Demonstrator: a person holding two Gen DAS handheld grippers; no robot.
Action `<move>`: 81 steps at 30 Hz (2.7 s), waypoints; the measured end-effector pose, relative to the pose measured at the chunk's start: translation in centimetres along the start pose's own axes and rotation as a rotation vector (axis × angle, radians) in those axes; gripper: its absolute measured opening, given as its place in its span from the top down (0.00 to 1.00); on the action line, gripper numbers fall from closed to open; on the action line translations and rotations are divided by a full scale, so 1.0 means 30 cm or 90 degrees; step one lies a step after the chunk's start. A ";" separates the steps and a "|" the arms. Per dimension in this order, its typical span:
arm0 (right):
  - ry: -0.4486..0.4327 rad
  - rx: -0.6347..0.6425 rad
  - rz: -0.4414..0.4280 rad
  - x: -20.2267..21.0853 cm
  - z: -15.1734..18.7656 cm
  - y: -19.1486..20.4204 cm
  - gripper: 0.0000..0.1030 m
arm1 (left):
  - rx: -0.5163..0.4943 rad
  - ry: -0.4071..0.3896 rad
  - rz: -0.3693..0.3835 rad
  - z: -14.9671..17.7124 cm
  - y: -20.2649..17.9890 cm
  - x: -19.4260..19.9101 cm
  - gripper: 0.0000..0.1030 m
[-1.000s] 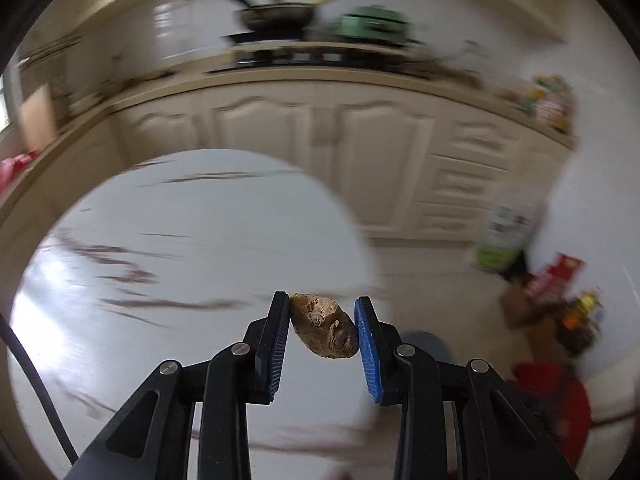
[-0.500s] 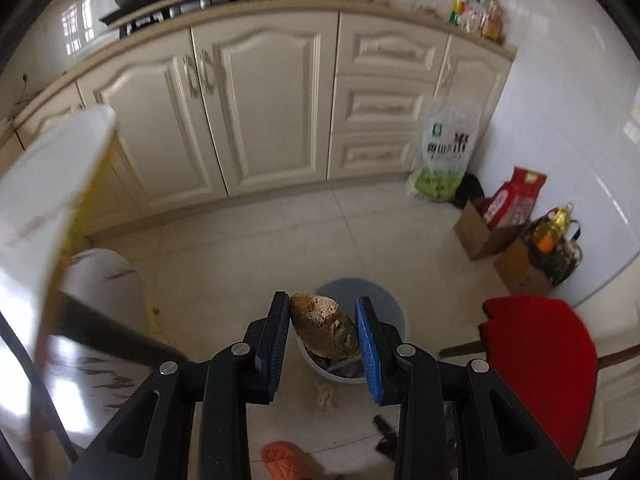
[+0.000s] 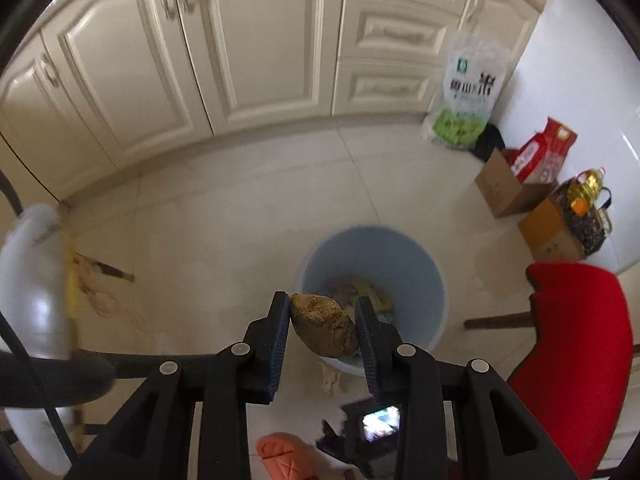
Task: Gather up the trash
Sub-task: 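Pick up the crumpled tissue from the floor with the right tool, then open both tools over the blue bin to drop the crumb and tissue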
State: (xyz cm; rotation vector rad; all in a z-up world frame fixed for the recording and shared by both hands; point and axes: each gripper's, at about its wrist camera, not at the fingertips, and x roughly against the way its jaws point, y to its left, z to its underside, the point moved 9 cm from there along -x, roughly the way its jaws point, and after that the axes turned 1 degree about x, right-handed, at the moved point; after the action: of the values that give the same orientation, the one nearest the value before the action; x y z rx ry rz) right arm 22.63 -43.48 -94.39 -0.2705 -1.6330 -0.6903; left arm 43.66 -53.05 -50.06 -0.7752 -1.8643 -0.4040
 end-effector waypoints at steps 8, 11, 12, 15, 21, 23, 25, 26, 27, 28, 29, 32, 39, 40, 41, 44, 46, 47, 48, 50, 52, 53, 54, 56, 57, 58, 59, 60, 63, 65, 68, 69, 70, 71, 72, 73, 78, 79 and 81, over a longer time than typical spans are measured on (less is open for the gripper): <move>0.026 0.064 0.046 -0.222 -0.054 0.023 0.34 | 0.023 0.060 0.008 -0.032 0.038 -0.245 0.71; 0.027 0.077 0.057 -0.248 -0.066 0.017 0.43 | 0.023 0.060 0.008 -0.032 0.045 -0.275 0.71; 0.025 0.078 0.064 -0.252 -0.069 0.008 0.43 | 0.016 0.064 0.005 -0.032 0.039 -0.290 0.71; 0.028 0.071 0.059 -0.253 -0.086 -0.003 0.49 | 0.016 0.071 0.005 -0.014 0.024 -0.307 0.71; 0.034 0.086 0.042 -0.275 -0.091 -0.026 0.78 | 0.020 0.086 0.003 0.020 0.013 -0.314 0.71; 0.041 0.090 0.020 -0.269 -0.084 -0.024 0.87 | 0.013 0.084 -0.007 0.019 0.013 -0.318 0.71; 0.048 0.090 0.023 -0.239 -0.067 -0.036 0.93 | 0.011 0.091 -0.008 0.016 0.003 -0.338 0.71; 0.047 0.082 0.021 -0.208 -0.052 -0.048 0.94 | 0.012 0.098 -0.005 0.023 0.008 -0.351 0.71; 0.048 0.076 0.021 -0.185 -0.051 -0.065 0.95 | 0.016 0.103 -0.004 0.027 0.018 -0.358 0.71; 0.044 0.063 0.017 -0.136 -0.039 -0.081 0.95 | 0.028 0.108 -0.002 0.030 0.032 -0.380 0.71; 0.034 0.055 0.015 -0.093 -0.030 -0.088 0.95 | 0.033 0.111 0.001 0.030 0.044 -0.400 0.71; 0.003 0.034 0.028 0.054 -0.024 -0.139 0.95 | 0.039 0.119 -0.013 0.032 0.075 -0.440 0.71; -0.052 -0.043 0.022 0.330 0.014 -0.225 0.95 | 0.016 0.132 -0.030 0.051 0.057 -0.496 0.71; -0.055 -0.047 0.023 0.368 0.017 -0.230 0.95 | 0.016 0.132 -0.025 0.053 0.048 -0.501 0.71; -0.062 -0.053 0.021 0.393 0.019 -0.225 0.95 | 0.020 0.128 -0.019 0.050 0.039 -0.501 0.71; -0.080 -0.065 0.025 0.479 0.029 -0.234 0.95 | 0.015 0.128 -0.021 0.064 0.048 -0.492 0.71; -0.104 -0.075 0.027 0.526 0.026 -0.274 0.95 | 0.010 0.125 -0.021 0.075 0.043 -0.483 0.71; -0.113 -0.075 0.031 0.549 0.020 -0.280 0.95 | 0.006 0.123 -0.022 0.079 0.044 -0.475 0.71; -0.125 -0.074 0.035 0.560 0.018 -0.267 0.95 | 0.002 0.120 -0.020 0.085 0.037 -0.472 0.71; -0.140 -0.075 0.038 0.593 0.009 -0.278 0.95 | -0.002 0.114 -0.020 0.091 0.038 -0.444 0.71; -0.163 -0.080 0.033 0.635 -0.006 -0.270 0.95 | -0.012 0.110 -0.029 0.103 0.041 -0.432 0.71; -0.173 -0.082 0.035 0.616 -0.017 -0.233 0.95 | -0.014 0.109 -0.031 0.107 0.040 -0.426 0.71; -0.193 -0.083 0.031 0.647 -0.025 -0.230 0.95 | -0.017 0.109 -0.032 0.114 0.038 -0.422 0.71; -0.212 -0.085 0.032 0.687 -0.050 -0.231 0.95 | -0.021 0.108 -0.033 0.120 0.028 -0.414 0.71; -0.228 -0.084 0.031 0.716 -0.064 -0.224 0.95 | -0.026 0.106 -0.032 0.121 0.023 -0.408 0.71; -0.249 -0.086 0.030 0.759 -0.083 -0.220 0.95 | -0.031 0.104 -0.033 0.126 0.018 -0.406 0.71; -0.262 -0.084 0.030 0.785 -0.096 -0.213 0.95 | -0.037 0.105 -0.033 0.129 0.016 -0.403 0.71; -0.272 -0.082 0.029 0.799 -0.109 -0.218 0.95 | -0.042 0.106 -0.032 0.135 0.009 -0.404 0.71; -0.324 -0.066 0.014 0.877 -0.180 -0.162 0.95 | -0.060 0.105 -0.030 0.151 -0.014 -0.406 0.71; -0.341 -0.051 0.001 0.895 -0.234 -0.118 0.94 | -0.069 0.103 -0.028 0.147 -0.011 -0.403 0.71; -0.371 -0.039 -0.023 0.901 -0.320 -0.063 0.89 | -0.075 0.095 -0.019 0.144 -0.022 -0.400 0.69; -0.372 -0.037 -0.032 0.901 -0.351 -0.052 0.86 | -0.076 0.090 -0.020 0.140 -0.015 -0.397 0.70; -0.384 -0.031 -0.049 0.909 -0.378 -0.037 0.83 | -0.080 0.081 -0.021 0.135 -0.015 -0.390 0.69; -0.388 -0.025 -0.062 0.904 -0.397 -0.029 0.83 | -0.081 0.068 -0.014 0.130 -0.022 -0.383 0.66; -0.378 -0.023 -0.067 0.888 -0.410 -0.015 0.83 | -0.080 0.064 -0.009 0.127 -0.021 -0.378 0.61; -0.375 -0.024 -0.064 0.883 -0.420 -0.012 0.82 | -0.076 0.062 -0.005 0.130 -0.022 -0.375 0.44; -0.395 -0.051 -0.039 0.940 -0.406 -0.035 0.43 | -0.062 0.050 -0.002 0.140 -0.008 -0.321 0.30; -0.398 -0.062 -0.047 0.962 -0.400 -0.035 0.43 | -0.058 0.041 0.003 0.137 -0.009 -0.296 0.29; -0.407 -0.075 -0.045 1.013 -0.389 -0.043 0.35 | -0.052 0.017 0.008 0.126 -0.002 -0.232 0.29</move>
State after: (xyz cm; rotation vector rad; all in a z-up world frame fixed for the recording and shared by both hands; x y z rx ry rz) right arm 25.61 -57.53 -65.13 -0.5639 -2.2177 -0.8043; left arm 42.81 -53.13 -57.93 -0.8318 -1.8268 -0.4823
